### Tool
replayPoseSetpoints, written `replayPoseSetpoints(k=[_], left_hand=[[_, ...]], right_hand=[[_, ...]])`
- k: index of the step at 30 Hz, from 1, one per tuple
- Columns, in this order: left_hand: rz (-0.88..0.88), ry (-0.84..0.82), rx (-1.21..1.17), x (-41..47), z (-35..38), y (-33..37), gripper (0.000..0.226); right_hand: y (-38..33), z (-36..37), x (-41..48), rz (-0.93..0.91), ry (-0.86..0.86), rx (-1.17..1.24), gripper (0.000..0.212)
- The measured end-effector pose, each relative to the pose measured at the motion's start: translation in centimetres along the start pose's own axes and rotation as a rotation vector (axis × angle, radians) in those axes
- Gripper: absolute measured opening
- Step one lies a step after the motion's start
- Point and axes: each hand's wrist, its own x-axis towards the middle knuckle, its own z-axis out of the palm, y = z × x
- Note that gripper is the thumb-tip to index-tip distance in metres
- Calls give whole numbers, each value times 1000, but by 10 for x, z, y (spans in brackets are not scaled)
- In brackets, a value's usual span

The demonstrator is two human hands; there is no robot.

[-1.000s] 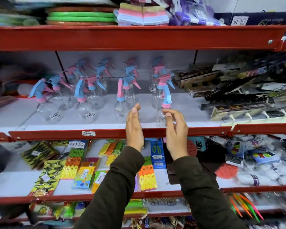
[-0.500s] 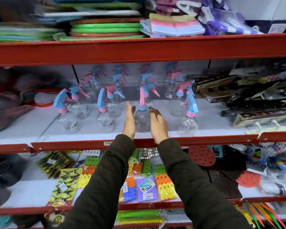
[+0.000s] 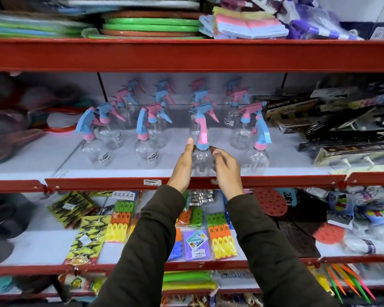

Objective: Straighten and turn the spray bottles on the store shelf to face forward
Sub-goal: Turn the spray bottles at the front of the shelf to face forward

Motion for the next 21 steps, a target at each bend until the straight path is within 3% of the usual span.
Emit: replayPoseSetpoints(k=[4,6,8,14,21], left_hand=[[42,18,48,-4,2,2,43],[60,25,64,-5,3,0,53],[58,59,50,-12,2,0,65],[186,213,15,-25,-12,-4,53],[289,291,20,-34,-63,-9,50]], right_hand=[[-4,-3,-4,12,-56,-36,33],[-5,-3,-8,11,-59,-42,35],[-7,-2,-16,-46,23,-64,34],[-15,11,-46,-220,216,-38,21],[-24,66,-53,-232,85,-43,22]])
